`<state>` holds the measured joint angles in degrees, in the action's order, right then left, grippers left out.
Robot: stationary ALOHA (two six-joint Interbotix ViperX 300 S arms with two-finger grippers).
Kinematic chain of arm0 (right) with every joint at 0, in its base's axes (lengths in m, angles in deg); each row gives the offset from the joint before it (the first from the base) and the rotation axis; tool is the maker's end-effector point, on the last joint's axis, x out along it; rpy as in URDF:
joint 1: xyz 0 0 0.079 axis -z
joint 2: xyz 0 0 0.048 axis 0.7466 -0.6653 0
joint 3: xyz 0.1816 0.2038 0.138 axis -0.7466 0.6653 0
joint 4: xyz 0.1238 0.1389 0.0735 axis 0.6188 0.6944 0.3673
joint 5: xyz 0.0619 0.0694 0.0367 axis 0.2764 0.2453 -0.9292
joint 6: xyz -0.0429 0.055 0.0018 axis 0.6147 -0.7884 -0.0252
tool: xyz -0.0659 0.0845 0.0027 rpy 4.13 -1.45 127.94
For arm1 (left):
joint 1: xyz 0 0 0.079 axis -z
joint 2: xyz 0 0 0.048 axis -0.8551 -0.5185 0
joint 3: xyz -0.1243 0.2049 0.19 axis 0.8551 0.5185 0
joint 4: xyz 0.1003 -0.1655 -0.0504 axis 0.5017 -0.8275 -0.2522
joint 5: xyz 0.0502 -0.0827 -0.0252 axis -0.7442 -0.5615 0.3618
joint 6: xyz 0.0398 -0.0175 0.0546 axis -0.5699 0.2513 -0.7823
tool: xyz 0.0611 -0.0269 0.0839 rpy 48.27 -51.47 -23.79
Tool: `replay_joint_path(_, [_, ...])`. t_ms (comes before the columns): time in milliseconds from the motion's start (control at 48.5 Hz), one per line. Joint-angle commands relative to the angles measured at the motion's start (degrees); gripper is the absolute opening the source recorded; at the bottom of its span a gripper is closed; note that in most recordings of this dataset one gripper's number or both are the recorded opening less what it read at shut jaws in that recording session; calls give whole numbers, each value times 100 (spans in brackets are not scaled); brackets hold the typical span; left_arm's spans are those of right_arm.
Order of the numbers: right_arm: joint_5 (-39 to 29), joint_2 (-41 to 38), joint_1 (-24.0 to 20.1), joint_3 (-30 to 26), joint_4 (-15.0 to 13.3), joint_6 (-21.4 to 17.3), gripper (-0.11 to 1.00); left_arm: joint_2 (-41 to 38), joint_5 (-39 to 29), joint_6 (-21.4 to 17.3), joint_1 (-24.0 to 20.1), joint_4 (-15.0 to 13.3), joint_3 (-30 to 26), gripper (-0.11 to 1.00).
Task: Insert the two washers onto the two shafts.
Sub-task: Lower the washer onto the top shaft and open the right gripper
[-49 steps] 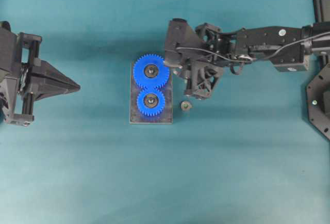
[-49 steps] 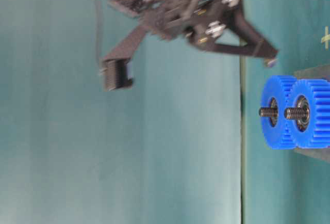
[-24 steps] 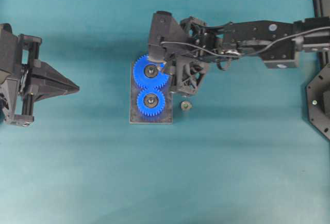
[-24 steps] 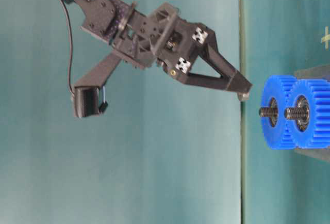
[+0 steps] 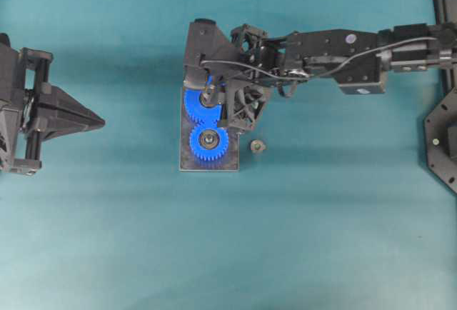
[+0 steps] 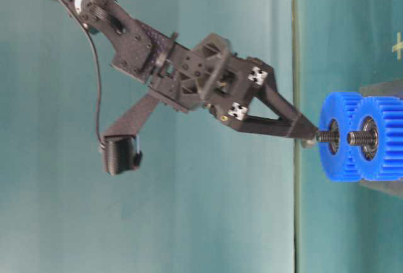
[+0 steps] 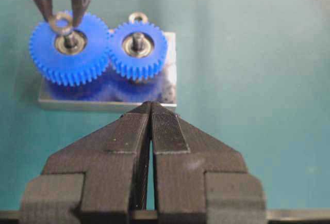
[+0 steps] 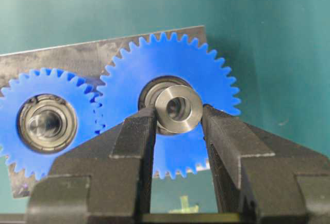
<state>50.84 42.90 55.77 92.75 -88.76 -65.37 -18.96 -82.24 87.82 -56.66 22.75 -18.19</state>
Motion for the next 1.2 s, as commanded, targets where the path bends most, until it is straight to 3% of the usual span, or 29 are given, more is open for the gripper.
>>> replay_joint_path(0, [18, 79, -79, -149, 0, 62, 32, 9, 53, 0, 9, 9, -70, 0])
replay_joint_path(1175, [-53, -53, 9, -176, 0, 35, 32, 9, 53, 9, 18, 9, -53, 0])
